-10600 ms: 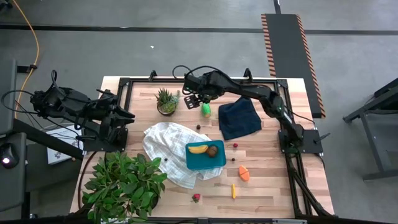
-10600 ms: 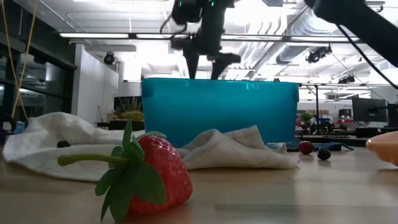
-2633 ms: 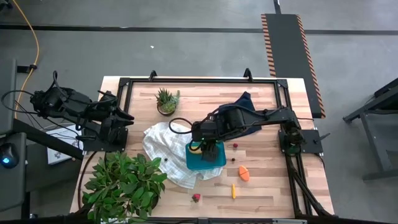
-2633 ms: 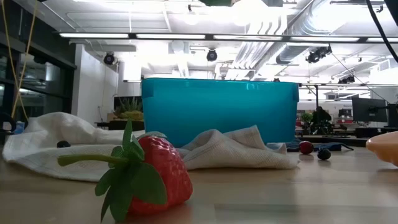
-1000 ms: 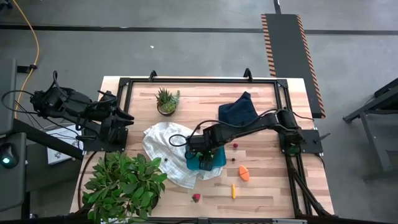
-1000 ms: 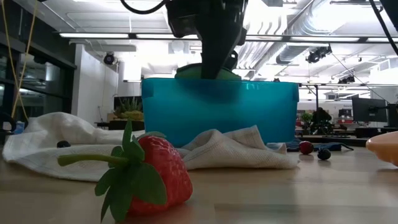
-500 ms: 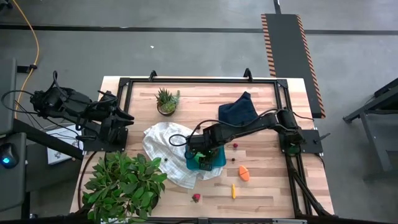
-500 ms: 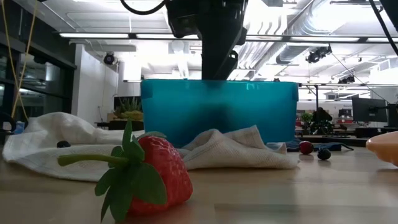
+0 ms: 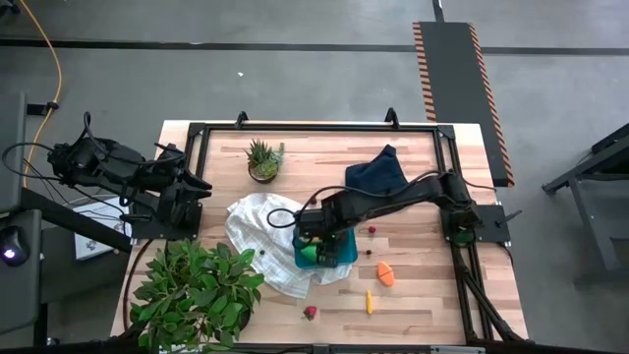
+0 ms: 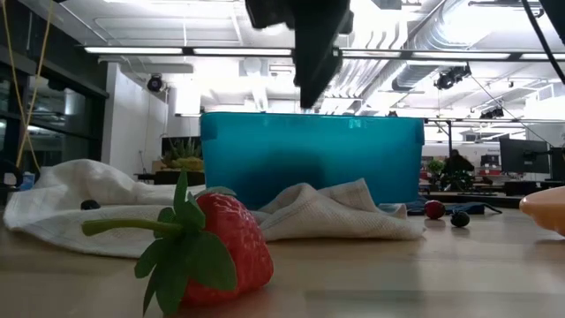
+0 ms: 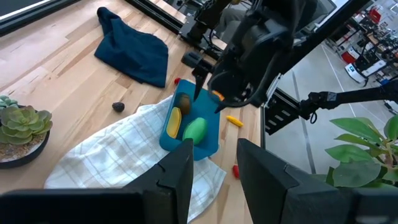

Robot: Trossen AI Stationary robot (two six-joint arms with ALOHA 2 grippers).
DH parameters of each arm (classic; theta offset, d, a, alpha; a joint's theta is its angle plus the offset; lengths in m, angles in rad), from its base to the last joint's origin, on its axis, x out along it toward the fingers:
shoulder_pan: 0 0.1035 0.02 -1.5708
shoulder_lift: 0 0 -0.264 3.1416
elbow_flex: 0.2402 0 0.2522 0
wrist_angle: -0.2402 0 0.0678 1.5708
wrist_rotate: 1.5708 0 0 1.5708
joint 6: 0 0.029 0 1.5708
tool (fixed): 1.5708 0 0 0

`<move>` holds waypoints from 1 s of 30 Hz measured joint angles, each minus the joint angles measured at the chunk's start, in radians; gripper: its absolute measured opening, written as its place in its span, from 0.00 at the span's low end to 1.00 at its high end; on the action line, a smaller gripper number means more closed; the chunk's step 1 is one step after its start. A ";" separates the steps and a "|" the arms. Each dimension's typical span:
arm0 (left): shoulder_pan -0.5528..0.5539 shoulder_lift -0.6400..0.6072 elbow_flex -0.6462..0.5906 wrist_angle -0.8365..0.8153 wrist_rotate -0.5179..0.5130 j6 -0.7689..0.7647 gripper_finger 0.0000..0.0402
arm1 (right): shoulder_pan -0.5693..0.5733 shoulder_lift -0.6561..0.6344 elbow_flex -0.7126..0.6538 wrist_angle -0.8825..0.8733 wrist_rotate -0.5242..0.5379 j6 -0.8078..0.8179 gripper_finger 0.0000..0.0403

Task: Pick and placing Produce into tupperware
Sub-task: Put the yellow croissant into the blue bin

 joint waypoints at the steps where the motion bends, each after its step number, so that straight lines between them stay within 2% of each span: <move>1: 0.000 0.000 0.000 0.000 0.000 0.000 0.28 | 0.000 0.000 0.020 -0.019 0.000 -0.001 0.63; 9: 0.000 0.000 0.000 0.000 0.000 0.000 0.28 | -0.012 0.000 0.192 -0.136 0.007 -0.011 0.63; 19: 0.000 0.000 0.000 0.000 0.000 0.000 0.28 | -0.044 -0.002 0.416 -0.317 0.114 -0.080 0.63; 30: 0.000 0.000 0.000 -0.001 0.000 0.000 0.28 | -0.070 -0.258 0.182 -0.325 0.232 0.014 0.63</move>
